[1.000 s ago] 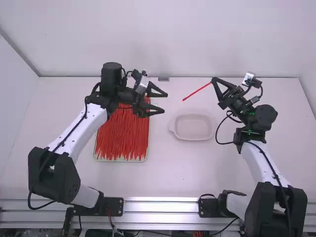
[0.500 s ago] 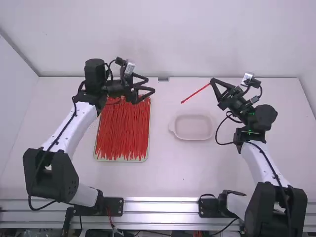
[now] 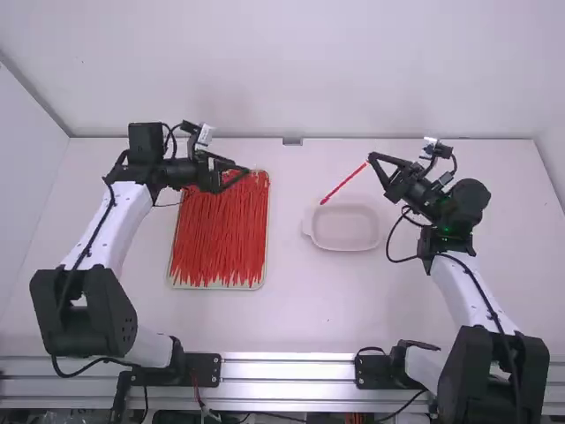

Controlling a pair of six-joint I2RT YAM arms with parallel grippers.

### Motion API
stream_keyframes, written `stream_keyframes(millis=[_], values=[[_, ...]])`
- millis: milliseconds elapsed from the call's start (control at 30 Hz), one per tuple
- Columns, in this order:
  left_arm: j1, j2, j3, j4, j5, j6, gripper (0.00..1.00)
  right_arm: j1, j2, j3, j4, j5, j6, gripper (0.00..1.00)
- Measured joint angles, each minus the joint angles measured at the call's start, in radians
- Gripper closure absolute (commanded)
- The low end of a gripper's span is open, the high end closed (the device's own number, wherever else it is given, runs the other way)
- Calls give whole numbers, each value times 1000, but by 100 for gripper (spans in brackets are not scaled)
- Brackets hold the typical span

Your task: Fasten the cable tie

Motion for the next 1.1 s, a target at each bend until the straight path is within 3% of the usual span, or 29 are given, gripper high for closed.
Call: stream_keyframes(millis=[200,567,933,1100], values=[[-1,0,0,-113,-2,135,1,0,0,0,-165,55,-105,100],[-2,0,-3,-153,-3,202,1,0,0,0,-287,132,-206,100],[-2,0,-87,31,-146,76,1,0,0,0,-482,256,-329,100],[-2,0,-117,64,-166,47,1,45,0,0,-579,383,-389,100]])
